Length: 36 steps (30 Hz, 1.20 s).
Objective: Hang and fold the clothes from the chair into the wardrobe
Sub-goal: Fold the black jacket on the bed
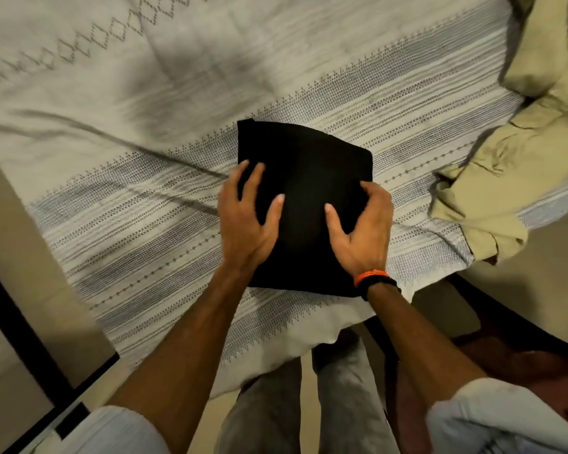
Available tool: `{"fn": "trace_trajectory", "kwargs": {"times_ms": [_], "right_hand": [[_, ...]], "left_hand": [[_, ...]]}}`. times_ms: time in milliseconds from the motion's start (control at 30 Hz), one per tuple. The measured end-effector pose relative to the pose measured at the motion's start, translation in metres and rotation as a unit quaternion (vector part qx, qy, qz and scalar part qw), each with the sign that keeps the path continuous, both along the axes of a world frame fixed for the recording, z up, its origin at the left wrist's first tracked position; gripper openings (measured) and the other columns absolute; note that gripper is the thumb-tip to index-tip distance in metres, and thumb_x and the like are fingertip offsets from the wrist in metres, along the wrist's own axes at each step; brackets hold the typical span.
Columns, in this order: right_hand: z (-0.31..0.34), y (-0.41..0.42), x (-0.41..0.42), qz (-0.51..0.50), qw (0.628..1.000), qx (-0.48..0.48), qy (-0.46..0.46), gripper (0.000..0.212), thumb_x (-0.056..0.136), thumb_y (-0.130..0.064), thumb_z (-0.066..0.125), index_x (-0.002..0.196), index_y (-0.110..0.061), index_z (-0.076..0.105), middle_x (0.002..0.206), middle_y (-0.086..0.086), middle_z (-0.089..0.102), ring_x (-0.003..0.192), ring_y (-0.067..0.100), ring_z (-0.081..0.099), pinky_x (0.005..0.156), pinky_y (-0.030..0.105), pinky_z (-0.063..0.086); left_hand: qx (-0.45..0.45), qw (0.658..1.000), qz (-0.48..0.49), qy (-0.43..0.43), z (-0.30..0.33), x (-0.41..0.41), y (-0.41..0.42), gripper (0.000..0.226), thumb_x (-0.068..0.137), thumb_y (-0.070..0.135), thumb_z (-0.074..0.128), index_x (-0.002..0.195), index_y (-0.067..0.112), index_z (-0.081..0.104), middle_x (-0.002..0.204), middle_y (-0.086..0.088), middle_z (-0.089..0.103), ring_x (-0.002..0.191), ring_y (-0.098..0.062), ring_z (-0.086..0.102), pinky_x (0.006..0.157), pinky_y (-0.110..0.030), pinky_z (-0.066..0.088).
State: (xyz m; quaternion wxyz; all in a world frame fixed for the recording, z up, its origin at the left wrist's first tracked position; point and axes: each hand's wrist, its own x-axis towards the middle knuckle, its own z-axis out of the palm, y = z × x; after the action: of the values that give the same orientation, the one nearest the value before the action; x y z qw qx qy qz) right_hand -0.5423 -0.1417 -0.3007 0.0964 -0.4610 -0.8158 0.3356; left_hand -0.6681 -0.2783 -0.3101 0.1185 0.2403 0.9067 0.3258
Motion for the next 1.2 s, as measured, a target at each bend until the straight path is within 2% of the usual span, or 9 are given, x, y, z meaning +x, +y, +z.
{"fn": "trace_trajectory", "kwargs": {"times_ms": [100,200,267,367,500,600,700,1000,1200], "right_hand": [[0.007,-0.002,0.015,-0.096,0.993,-0.045,-0.059,0.074,0.079,-0.054,0.071,0.128,-0.004,0.047,0.128,0.011,0.048,0.119,0.025,0.046,0.102,0.040,0.043],[0.006,0.002,0.027,-0.171,0.954,-0.231,-0.082,0.081,0.073,-0.061,0.076,0.130,-0.010,0.048,0.129,0.006,0.050,0.118,0.022,0.051,0.101,0.032,0.044],[0.003,0.005,0.028,-0.185,0.941,-0.273,-0.077,0.091,0.062,-0.069,0.078,0.129,-0.015,0.049,0.128,0.004,0.053,0.115,0.021,0.055,0.102,0.036,0.047],[-0.002,0.011,0.026,-0.218,0.923,-0.312,-0.059,0.099,0.052,-0.068,0.084,0.128,-0.016,0.047,0.123,0.001,0.057,0.109,0.020,0.059,0.099,0.034,0.050],[-0.001,0.014,0.027,-0.248,0.859,-0.447,0.017,0.077,0.057,-0.054,0.090,0.117,-0.013,0.064,0.110,-0.001,0.073,0.095,0.018,0.071,0.086,0.032,0.058],[0.000,0.009,0.027,-0.239,0.836,-0.490,0.055,0.072,0.062,-0.049,0.089,0.122,-0.017,0.065,0.113,-0.003,0.073,0.100,0.018,0.071,0.091,0.036,0.057],[0.003,0.004,0.025,-0.228,0.830,-0.502,0.082,0.080,0.059,-0.049,0.091,0.127,-0.020,0.061,0.118,-0.003,0.071,0.105,0.019,0.070,0.094,0.039,0.056],[0.053,0.007,0.015,-0.169,0.854,-0.483,0.099,0.070,0.059,-0.041,0.089,0.120,-0.015,0.065,0.111,-0.002,0.074,0.100,0.017,0.071,0.091,0.037,0.057],[0.112,0.007,-0.001,-0.066,0.862,-0.489,0.116,0.055,0.075,-0.033,0.083,0.122,-0.014,0.064,0.115,0.001,0.073,0.104,0.019,0.070,0.095,0.041,0.055]], "left_hand": [[0.004,0.975,0.125,-0.186,0.004,0.002,-0.018,0.068,0.083,0.061,0.066,0.134,0.019,0.046,0.133,-0.001,0.054,0.123,-0.015,0.053,0.104,-0.036,0.047],[0.040,0.888,0.197,-0.414,0.006,0.004,-0.027,0.078,0.070,0.069,0.073,0.125,0.017,0.054,0.120,0.006,0.065,0.109,-0.014,0.064,0.095,-0.037,0.055],[0.059,0.861,0.186,-0.470,0.004,0.005,-0.031,0.068,0.067,0.067,0.077,0.118,0.024,0.063,0.116,0.006,0.069,0.107,-0.013,0.067,0.094,-0.037,0.056],[0.070,0.839,0.185,-0.506,0.006,0.000,-0.026,0.040,0.072,0.055,0.079,0.102,0.031,0.066,0.108,0.008,0.071,0.102,-0.012,0.068,0.089,-0.031,0.056],[0.077,0.807,0.182,-0.556,0.005,-0.012,-0.020,0.072,0.063,0.055,0.086,0.120,0.016,0.066,0.111,0.002,0.073,0.101,-0.015,0.070,0.089,-0.033,0.057],[0.086,0.785,0.178,-0.587,0.005,-0.016,-0.020,0.075,0.065,0.049,0.087,0.126,0.014,0.063,0.112,0.002,0.074,0.101,-0.016,0.071,0.088,-0.034,0.057],[0.105,0.777,0.184,-0.592,0.006,-0.014,-0.021,0.066,0.070,0.042,0.085,0.126,0.014,0.063,0.112,0.001,0.074,0.101,-0.017,0.071,0.088,-0.035,0.058],[0.176,0.770,0.190,-0.583,0.046,-0.004,-0.037,0.069,0.068,0.044,0.086,0.128,0.019,0.062,0.117,-0.001,0.072,0.108,-0.021,0.069,0.092,-0.040,0.055],[0.218,0.782,0.215,-0.542,0.111,0.005,-0.059,0.070,0.070,0.048,0.083,0.130,0.019,0.061,0.118,-0.001,0.071,0.109,-0.022,0.068,0.097,-0.045,0.053]]}}
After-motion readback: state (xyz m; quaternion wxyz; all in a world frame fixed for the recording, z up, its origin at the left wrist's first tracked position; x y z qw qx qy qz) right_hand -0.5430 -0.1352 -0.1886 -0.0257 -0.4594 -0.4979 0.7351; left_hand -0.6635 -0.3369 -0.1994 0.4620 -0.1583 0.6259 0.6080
